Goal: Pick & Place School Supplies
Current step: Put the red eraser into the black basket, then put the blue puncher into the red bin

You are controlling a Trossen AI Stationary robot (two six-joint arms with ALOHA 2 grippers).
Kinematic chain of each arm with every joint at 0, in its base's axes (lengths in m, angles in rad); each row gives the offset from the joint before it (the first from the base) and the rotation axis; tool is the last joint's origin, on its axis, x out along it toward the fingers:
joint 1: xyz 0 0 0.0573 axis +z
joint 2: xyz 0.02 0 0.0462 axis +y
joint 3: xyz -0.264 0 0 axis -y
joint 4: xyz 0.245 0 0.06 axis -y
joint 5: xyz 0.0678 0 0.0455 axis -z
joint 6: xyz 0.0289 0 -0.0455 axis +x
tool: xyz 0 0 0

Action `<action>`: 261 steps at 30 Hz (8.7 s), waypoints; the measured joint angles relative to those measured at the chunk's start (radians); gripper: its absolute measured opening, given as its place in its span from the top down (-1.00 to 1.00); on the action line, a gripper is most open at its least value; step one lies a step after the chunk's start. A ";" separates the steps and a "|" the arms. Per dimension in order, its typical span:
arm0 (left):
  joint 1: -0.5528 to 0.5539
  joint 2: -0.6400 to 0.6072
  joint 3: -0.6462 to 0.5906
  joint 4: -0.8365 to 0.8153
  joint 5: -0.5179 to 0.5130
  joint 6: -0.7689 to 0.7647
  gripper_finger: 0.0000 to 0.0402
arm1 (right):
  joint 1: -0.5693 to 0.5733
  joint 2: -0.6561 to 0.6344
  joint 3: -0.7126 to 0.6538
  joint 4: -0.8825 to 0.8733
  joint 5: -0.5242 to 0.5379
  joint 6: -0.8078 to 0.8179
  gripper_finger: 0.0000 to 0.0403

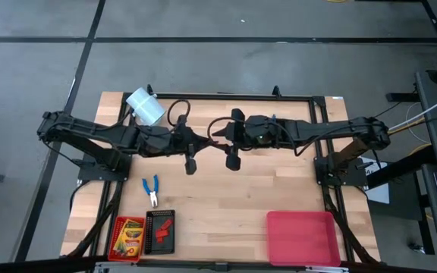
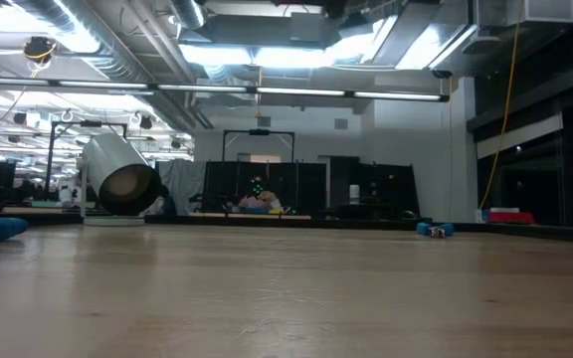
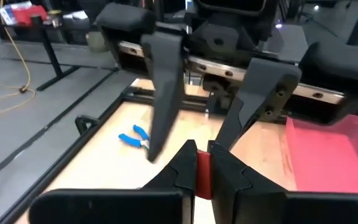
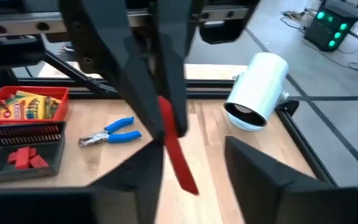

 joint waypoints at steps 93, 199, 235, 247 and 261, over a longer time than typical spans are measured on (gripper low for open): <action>-0.003 0.127 -0.426 -0.433 0.293 -1.300 0.83 | 0.006 -0.019 0.001 -0.501 -0.079 0.157 0.10; 0.319 0.060 -0.015 -0.607 0.527 -0.150 0.71 | 0.288 -0.460 -0.444 -0.552 -0.512 0.884 0.80; 0.311 0.061 -0.017 -0.551 0.525 -0.192 0.72 | 0.910 -0.037 -0.467 -0.580 -0.251 1.295 0.26; 0.286 0.060 -0.017 -0.551 0.508 -0.223 0.74 | 0.852 -0.224 -0.419 -0.674 0.229 1.468 0.00; 0.262 0.060 -0.017 -0.495 0.331 -0.216 0.72 | 0.072 -0.529 -0.420 -1.007 0.467 1.707 0.23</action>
